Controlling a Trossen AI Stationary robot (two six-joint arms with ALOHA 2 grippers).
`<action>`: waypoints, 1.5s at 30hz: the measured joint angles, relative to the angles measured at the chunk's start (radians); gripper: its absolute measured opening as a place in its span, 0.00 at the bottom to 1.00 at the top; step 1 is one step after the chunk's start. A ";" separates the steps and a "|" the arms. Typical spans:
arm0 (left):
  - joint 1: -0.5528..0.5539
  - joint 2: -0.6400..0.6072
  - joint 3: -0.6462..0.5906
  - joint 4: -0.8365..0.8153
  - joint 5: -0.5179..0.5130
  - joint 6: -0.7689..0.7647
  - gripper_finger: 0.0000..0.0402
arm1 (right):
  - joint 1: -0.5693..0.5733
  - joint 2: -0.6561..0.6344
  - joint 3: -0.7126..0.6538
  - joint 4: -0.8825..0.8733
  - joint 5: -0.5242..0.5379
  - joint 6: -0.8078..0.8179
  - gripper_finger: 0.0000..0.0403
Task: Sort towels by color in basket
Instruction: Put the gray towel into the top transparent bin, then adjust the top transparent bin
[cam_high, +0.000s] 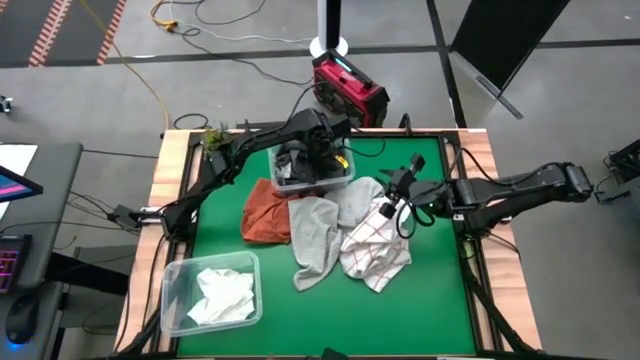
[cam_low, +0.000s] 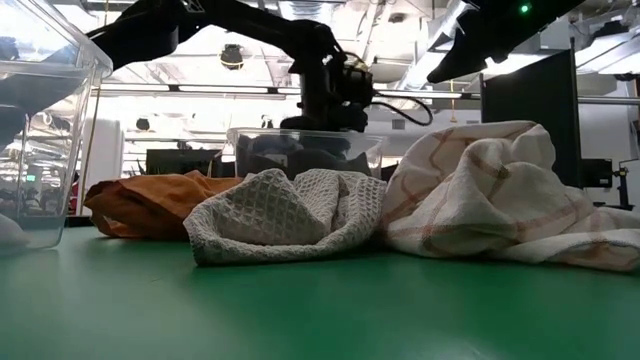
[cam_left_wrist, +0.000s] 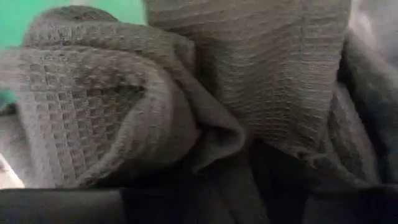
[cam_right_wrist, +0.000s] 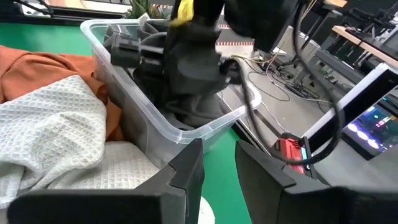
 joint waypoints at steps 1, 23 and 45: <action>0.000 -0.008 0.001 -0.005 0.000 -0.018 0.41 | 0.000 0.000 0.000 0.000 0.000 0.000 0.32; 0.021 -0.199 -0.003 0.053 0.049 -0.081 0.41 | 0.000 0.000 0.000 -0.001 -0.002 0.000 0.32; 0.106 -0.248 -0.003 -0.098 0.213 -0.096 0.39 | 0.021 0.000 0.000 -0.059 -0.022 0.095 0.32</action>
